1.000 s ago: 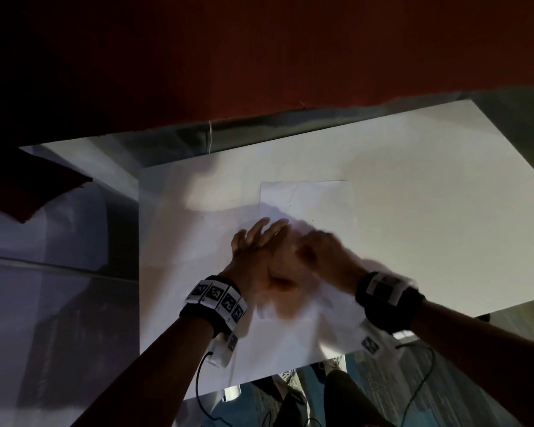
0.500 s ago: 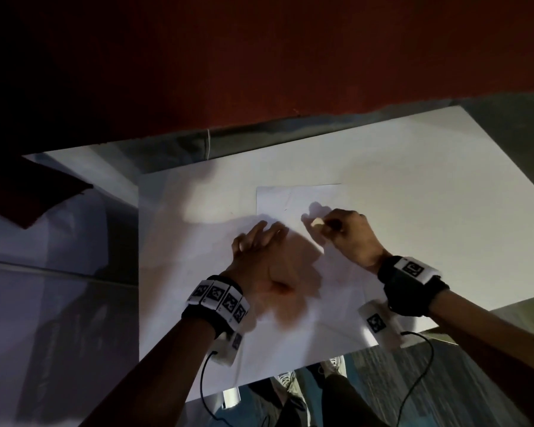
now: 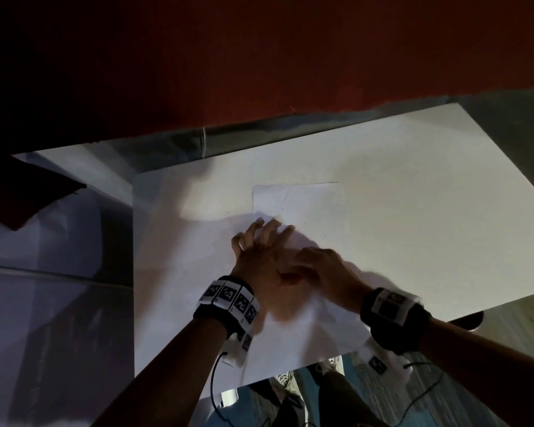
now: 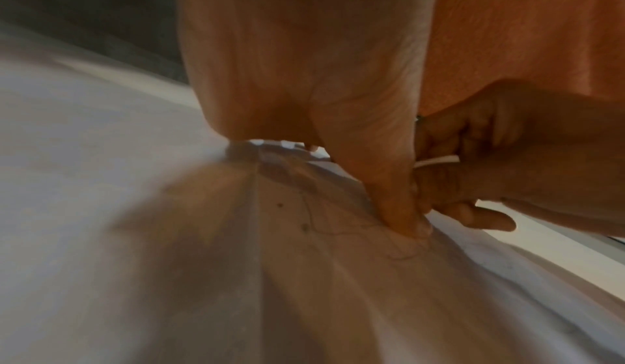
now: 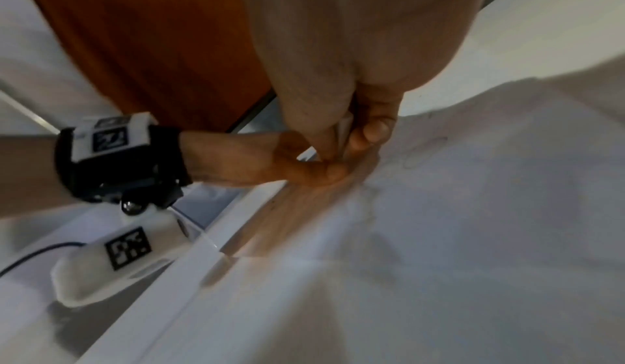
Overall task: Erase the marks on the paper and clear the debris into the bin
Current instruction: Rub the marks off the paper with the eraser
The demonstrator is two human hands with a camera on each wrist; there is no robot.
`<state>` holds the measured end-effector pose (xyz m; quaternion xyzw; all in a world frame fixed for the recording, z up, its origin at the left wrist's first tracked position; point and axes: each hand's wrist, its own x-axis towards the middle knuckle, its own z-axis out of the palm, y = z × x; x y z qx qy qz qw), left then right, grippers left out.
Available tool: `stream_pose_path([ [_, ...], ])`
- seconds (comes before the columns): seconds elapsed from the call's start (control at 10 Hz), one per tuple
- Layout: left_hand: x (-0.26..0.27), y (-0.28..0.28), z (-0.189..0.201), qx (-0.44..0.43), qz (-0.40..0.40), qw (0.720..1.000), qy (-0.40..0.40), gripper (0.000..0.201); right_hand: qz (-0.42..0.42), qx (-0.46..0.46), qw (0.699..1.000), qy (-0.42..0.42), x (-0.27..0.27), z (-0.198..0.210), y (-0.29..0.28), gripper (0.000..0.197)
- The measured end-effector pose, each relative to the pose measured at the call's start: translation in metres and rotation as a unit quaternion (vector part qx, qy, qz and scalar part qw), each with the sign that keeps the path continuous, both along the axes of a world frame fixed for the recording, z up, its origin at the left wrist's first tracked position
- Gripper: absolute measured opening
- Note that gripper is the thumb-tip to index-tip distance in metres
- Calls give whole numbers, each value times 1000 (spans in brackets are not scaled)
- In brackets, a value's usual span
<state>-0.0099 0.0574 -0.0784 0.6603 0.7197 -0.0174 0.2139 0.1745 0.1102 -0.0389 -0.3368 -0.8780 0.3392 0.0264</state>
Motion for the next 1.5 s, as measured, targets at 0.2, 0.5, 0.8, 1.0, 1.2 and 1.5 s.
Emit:
stream_pose_path([
  [0.2,1,1,-3,14,4,1000,-14,111,-44,40,998,17,-1,-1,12,15],
  [0.5,-3,1,-10,3,3,1000,-22,118,-67,-25,997,9,-2,-10,9,11],
  [0.8,-1,0,1,9,3,999,-51,115,-132,-19,990,41,-3,-9,22,30],
  [1.0,-2,0,-4,6,5,999,-51,116,-114,-43,991,47,-5,-16,18,11],
  [1.2,-3,1,-10,8,7,999,-34,120,-71,-19,997,33,-7,-8,11,10],
  [1.5,-8,3,-13,-6,3,999,-35,118,-75,0,996,44,5,-8,6,20],
])
